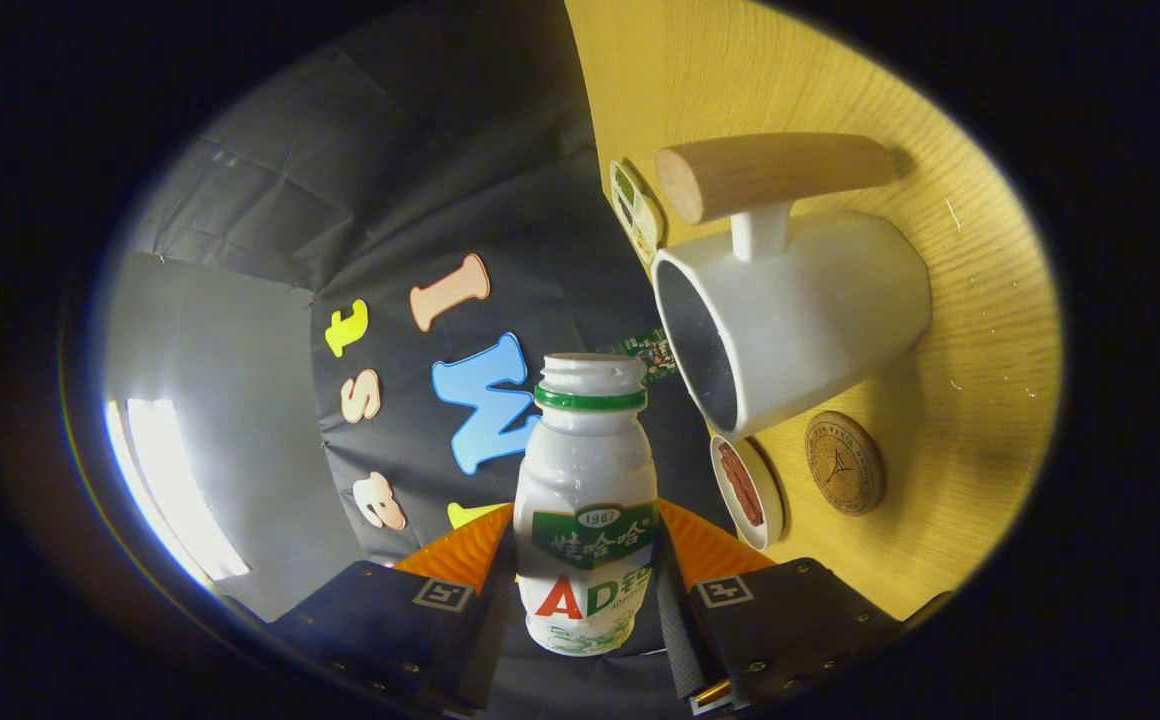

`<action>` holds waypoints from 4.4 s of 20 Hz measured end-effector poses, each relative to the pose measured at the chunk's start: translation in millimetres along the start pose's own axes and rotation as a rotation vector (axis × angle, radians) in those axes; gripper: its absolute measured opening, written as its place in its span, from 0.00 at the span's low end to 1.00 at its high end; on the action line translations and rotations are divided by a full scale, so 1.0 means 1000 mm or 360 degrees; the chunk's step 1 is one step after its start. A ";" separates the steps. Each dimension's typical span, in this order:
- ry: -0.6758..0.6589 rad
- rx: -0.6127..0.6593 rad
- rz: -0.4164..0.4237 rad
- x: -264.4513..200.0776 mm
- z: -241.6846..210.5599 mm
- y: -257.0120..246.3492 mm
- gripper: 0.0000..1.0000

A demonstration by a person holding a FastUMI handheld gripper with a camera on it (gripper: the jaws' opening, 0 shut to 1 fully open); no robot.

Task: Take the bottle from table, then pour the juice into the cup, finally place the bottle on the coaster

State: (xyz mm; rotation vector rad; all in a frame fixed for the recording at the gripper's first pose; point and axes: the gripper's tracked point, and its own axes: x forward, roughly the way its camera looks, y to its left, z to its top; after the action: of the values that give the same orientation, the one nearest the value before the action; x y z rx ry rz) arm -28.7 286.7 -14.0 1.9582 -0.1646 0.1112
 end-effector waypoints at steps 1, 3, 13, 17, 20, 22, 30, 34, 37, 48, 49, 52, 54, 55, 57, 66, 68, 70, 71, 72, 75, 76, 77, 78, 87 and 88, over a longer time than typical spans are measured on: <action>0.0001 -0.0052 -0.0011 -0.001 -0.001 -0.002 0.66; 0.0012 -0.0180 -0.0029 0.005 -0.004 -0.003 0.66; 0.0052 -0.0909 -0.0070 0.009 -0.022 -0.015 0.66; 0.0100 -0.1137 -0.0088 0.010 -0.029 -0.018 0.66; 0.0104 -0.1439 -0.0133 0.011 -0.034 -0.015 0.66; 0.0109 -0.1610 -0.0156 0.014 -0.039 -0.010 0.66; 0.0038 -0.2187 -0.0253 0.017 -0.033 0.001 0.66; -0.0056 -0.2550 -0.0288 0.019 -0.027 0.011 0.66; -0.0041 -0.2659 -0.0277 0.022 -0.032 0.007 0.66; 0.0021 -0.2989 -0.0427 0.034 -0.031 -0.015 0.67; 0.0033 -0.2991 -0.0427 0.038 -0.032 -0.018 0.66; 0.0065 -0.3061 -0.0442 0.044 -0.030 -0.027 0.67; 0.0093 -0.3075 -0.0448 0.047 -0.032 -0.034 0.66; 0.0113 -0.3065 -0.0452 0.049 -0.032 -0.038 0.67; 0.0148 -0.3046 -0.0471 0.053 -0.031 -0.048 0.67; 0.0215 -0.3079 -0.0497 0.065 -0.032 -0.067 0.67; 0.0219 -0.3079 -0.0494 0.066 -0.032 -0.069 0.67; 0.0212 -0.3062 -0.0495 0.066 -0.031 -0.069 0.67; 0.0213 -0.3054 -0.0492 0.066 -0.031 -0.068 0.67; 0.0213 -0.3046 -0.0492 0.065 -0.030 -0.067 0.67; 0.0196 -0.3048 -0.0492 0.064 -0.030 -0.065 0.75; 0.0186 -0.3070 -0.0498 0.063 -0.028 -0.064 0.87; 0.0174 -0.3098 -0.0503 0.062 -0.027 -0.060 0.99; 0.0172 -0.3112 -0.0490 0.063 -0.029 -0.059 0.98; 0.0228 -0.3221 -0.0207 0.039 -0.063 0.002 0.97; 0.0232 -0.3234 -0.0180 0.034 -0.067 0.011 0.97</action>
State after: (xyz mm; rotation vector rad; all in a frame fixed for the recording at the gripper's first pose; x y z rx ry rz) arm 3.2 342.5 27.1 -0.0719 -0.0071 -0.0207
